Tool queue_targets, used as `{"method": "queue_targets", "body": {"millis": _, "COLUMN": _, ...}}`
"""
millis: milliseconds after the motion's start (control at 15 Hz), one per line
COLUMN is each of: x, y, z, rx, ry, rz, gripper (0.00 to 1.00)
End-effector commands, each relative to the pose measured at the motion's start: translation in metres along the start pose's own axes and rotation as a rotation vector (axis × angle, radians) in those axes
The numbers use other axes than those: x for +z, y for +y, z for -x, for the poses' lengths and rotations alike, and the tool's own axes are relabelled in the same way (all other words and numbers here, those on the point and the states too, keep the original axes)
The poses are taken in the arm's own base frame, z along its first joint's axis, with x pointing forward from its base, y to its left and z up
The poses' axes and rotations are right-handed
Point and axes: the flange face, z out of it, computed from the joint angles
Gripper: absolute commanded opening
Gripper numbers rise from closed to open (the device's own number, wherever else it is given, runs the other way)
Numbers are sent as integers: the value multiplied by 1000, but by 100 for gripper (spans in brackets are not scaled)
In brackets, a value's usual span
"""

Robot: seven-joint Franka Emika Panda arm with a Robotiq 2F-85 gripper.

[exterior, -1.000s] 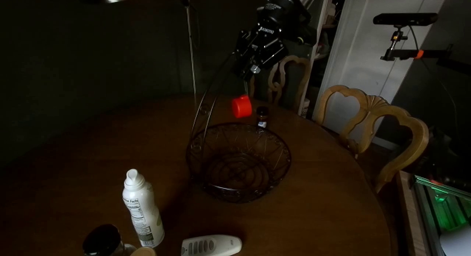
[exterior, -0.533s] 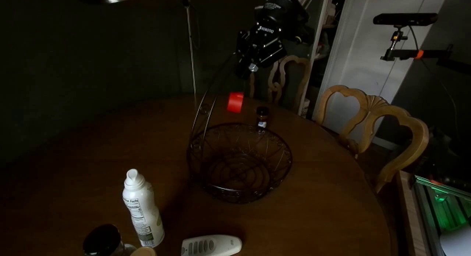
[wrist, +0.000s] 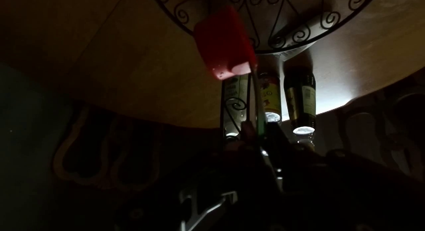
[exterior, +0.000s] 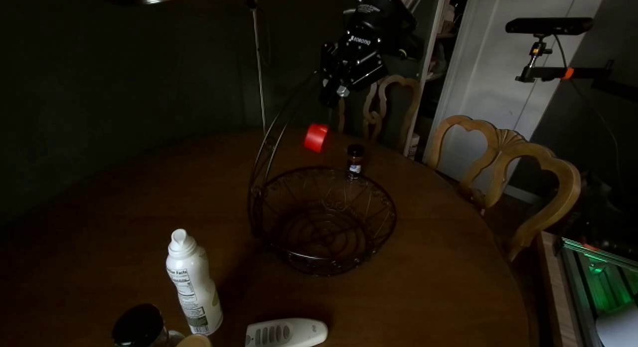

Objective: Unhook the measuring cup from where it is hanging

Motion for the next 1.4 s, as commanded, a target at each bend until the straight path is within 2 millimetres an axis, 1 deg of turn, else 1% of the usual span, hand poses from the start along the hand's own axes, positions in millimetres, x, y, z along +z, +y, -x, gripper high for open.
{"method": "queue_targets", "body": {"millis": 0, "x": -1, "y": 2, "z": 3, "rx": -1, "ry": 0, "rz": -27, "gripper": 42}}
{"method": "queue_targets", "body": {"millis": 200, "x": -3, "y": 0, "z": 4, "rx": 16, "ry": -5, "rz": -25, "gripper": 50}}
{"method": "queue_targets", "body": {"millis": 400, "x": -4, "y": -3, "z": 7, "rx": 47, "ry": 1, "rz": -17, "gripper": 46}}
{"method": "queue_targets", "body": {"millis": 467, "x": -4, "y": -5, "z": 9, "rx": 70, "ry": 14, "rz": -23, "gripper": 44}}
{"method": "queue_targets", "body": {"millis": 733, "x": -1, "y": -8, "z": 14, "rx": 120, "ry": 32, "rz": -32, "gripper": 45}}
{"method": "queue_targets", "body": {"millis": 867, "x": 1, "y": -9, "z": 17, "rx": 130, "ry": 49, "rz": -39, "gripper": 44}}
{"method": "queue_targets", "body": {"millis": 933, "x": 2, "y": -10, "z": 19, "rx": 135, "ry": 57, "rz": -40, "gripper": 38}}
{"method": "queue_targets", "body": {"millis": 1000, "x": 2, "y": -10, "z": 21, "rx": 135, "ry": 63, "rz": -39, "gripper": 39}}
{"method": "queue_targets", "body": {"millis": 1067, "x": 2, "y": -10, "z": 22, "rx": 134, "ry": 71, "rz": -38, "gripper": 34}}
{"method": "queue_targets", "body": {"millis": 1333, "x": 2, "y": -9, "z": 31, "rx": 141, "ry": 86, "rz": -30, "gripper": 44}}
